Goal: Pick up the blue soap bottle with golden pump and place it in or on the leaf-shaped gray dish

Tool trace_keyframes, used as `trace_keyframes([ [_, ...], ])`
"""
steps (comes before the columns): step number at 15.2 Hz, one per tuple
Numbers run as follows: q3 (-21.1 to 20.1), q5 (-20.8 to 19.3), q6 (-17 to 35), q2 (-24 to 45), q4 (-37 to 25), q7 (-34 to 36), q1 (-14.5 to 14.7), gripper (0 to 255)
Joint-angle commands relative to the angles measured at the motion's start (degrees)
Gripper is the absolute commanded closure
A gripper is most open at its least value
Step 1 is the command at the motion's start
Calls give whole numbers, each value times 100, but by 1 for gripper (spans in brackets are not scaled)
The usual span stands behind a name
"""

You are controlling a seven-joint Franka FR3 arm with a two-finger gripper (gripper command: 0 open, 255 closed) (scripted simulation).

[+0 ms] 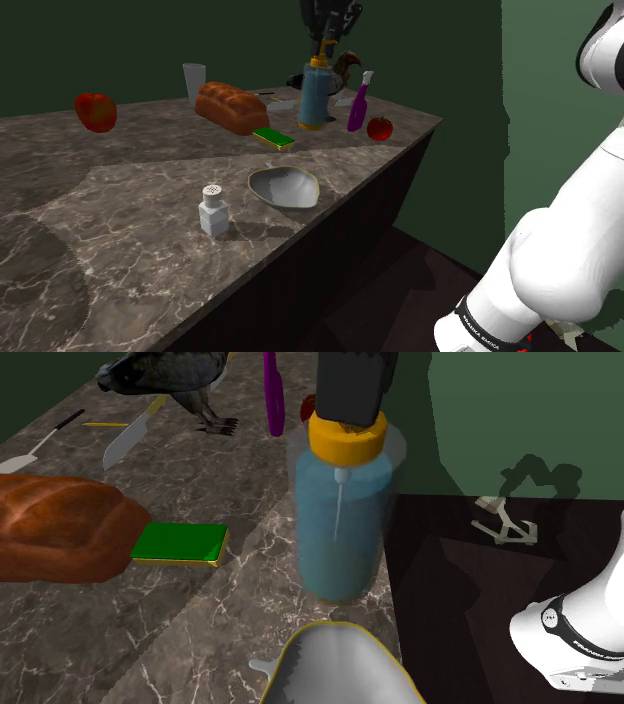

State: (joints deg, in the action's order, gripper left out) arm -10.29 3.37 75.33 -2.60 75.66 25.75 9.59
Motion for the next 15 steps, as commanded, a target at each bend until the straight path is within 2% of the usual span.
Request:
trace_keyframes([
  [1,-167,-20,-144,88,-249,325,147,255],
  [5,-501,-148,-513,492,-1039,972,489,255],
  [15,-419,18,506,-156,613,811,409,255],
])
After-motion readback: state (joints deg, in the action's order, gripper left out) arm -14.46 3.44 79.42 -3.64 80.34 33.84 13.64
